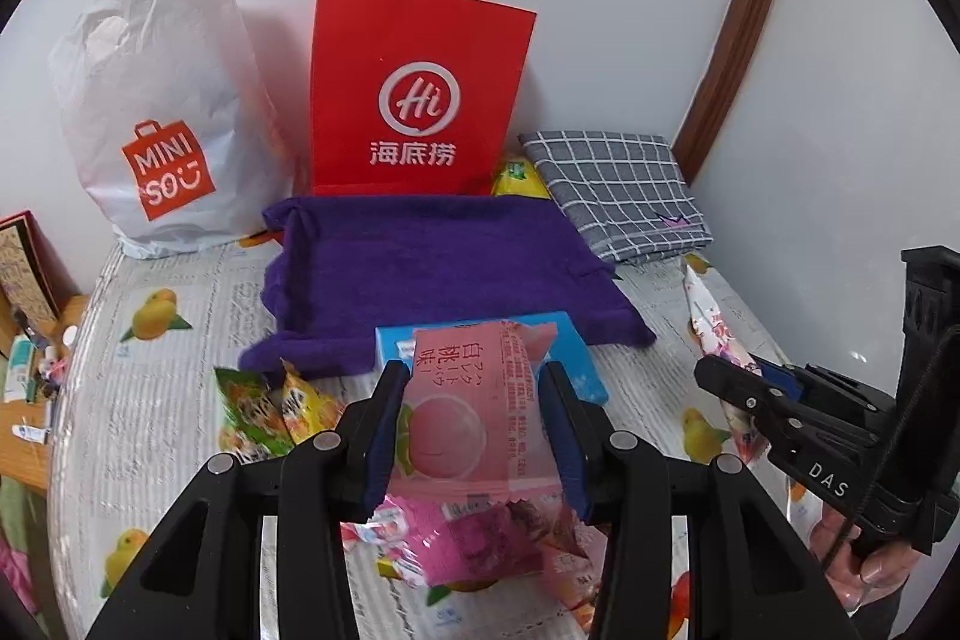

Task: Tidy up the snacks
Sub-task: 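Lift both held packets and carry them toward the purple towel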

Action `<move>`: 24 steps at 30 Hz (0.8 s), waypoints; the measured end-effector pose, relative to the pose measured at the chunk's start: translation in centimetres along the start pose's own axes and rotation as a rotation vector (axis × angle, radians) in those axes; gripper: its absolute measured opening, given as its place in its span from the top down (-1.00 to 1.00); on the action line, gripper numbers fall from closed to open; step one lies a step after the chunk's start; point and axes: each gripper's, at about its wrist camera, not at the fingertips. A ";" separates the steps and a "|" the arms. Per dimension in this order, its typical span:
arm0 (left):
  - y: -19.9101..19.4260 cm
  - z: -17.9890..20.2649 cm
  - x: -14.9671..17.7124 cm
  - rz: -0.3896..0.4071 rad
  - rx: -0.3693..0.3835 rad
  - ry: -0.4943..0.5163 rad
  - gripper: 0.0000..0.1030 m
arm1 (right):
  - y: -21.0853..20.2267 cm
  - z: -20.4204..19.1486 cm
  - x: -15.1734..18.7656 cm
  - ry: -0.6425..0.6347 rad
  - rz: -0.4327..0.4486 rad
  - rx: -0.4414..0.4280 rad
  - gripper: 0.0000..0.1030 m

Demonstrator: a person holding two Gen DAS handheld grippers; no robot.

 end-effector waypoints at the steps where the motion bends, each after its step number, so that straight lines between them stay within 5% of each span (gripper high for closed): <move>1: -0.2 -0.1 -0.2 0.006 -0.020 0.002 0.18 | 0.0 -0.1 -0.1 0.001 0.006 -0.003 0.58; 24: -0.8 -3.3 -2.8 0.065 -0.046 -0.017 0.17 | 2.8 -1.8 -4.6 -0.032 0.045 -0.041 0.58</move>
Point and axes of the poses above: each gripper's, at about its wrist camera, not at the fingertips, and y roughly the way its jaws point, z to its right, x to its underside, and after that the axes turned 10 degrees about x, right-handed
